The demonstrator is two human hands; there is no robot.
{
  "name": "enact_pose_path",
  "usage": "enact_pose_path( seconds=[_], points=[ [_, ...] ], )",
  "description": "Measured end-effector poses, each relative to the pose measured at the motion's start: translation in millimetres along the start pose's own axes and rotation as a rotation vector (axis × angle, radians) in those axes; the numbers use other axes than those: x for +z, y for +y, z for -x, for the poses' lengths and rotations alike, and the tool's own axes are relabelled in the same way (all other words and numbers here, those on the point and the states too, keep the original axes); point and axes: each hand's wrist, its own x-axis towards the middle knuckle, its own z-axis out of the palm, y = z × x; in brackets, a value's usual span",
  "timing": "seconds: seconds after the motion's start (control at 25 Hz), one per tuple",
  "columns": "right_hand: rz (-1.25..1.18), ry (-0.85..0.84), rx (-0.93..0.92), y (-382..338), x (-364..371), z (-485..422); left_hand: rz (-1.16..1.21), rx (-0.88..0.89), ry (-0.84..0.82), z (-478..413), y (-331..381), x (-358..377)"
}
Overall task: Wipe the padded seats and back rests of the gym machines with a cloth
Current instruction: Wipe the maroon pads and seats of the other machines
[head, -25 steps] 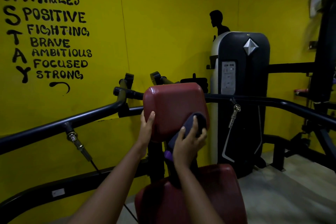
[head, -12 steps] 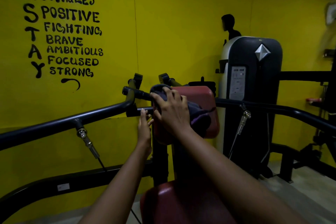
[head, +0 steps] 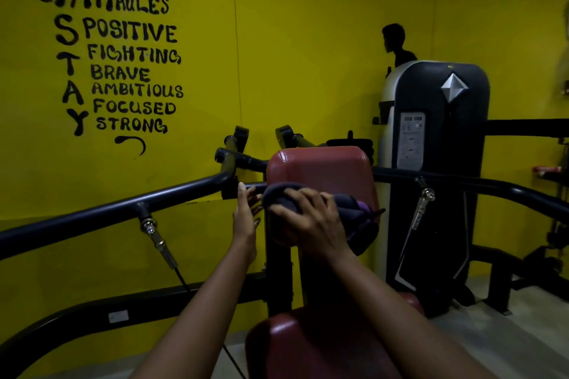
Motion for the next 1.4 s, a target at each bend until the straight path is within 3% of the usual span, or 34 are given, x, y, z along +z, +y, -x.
enact_pose_path(
  seconds=[0.2,0.36,0.48,0.56,0.64,0.72,0.84,0.92,1.0,1.12,1.24,1.4],
  points=[
    [0.042,-0.047,0.2,30.3,5.8,-34.3,-0.138,0.06,-0.022,-4.9,-4.3,37.3],
    [0.011,-0.006,0.654,61.4,0.2,-27.6,-0.419,0.186,0.165,1.2,-8.9,50.9],
    [0.055,-0.001,0.82,47.5,0.3,0.1,-0.484,0.203,0.204,2.7,-12.0,51.7],
    [0.06,-0.033,0.851,15.2,-2.0,24.4,-0.498,0.198,0.192,2.7,-11.3,50.2],
    [-0.042,-0.1,0.821,-9.2,-12.4,43.1,-0.453,0.168,0.077,4.9,-8.7,45.9],
    [-0.322,-0.215,0.803,-12.2,-30.7,57.4,-0.37,0.113,-0.028,18.3,-10.1,33.3],
    [-0.799,-0.36,0.767,1.0,-66.7,70.1,-0.365,0.149,0.039,67.7,-23.7,5.6],
    [-0.952,-0.535,0.759,-0.4,-99.4,75.2,-0.326,0.158,0.02,111.9,-31.2,-12.4],
    [-1.054,-0.72,0.732,-10.9,-131.6,82.9,-0.253,0.043,-0.147,151.6,-34.2,-26.0],
    [-1.227,-0.856,0.807,-31.9,-181.4,94.5,-0.27,-0.184,-0.375,202.9,-34.2,-44.9],
    [-1.297,-0.919,0.858,-56.3,-231.9,108.1,-0.223,-0.327,-0.511,257.2,-41.5,-65.4],
    [-1.192,-0.988,0.982,-84.0,-298.4,137.6,-0.222,-0.333,-0.432,328.5,-47.7,-99.1]
  ],
)
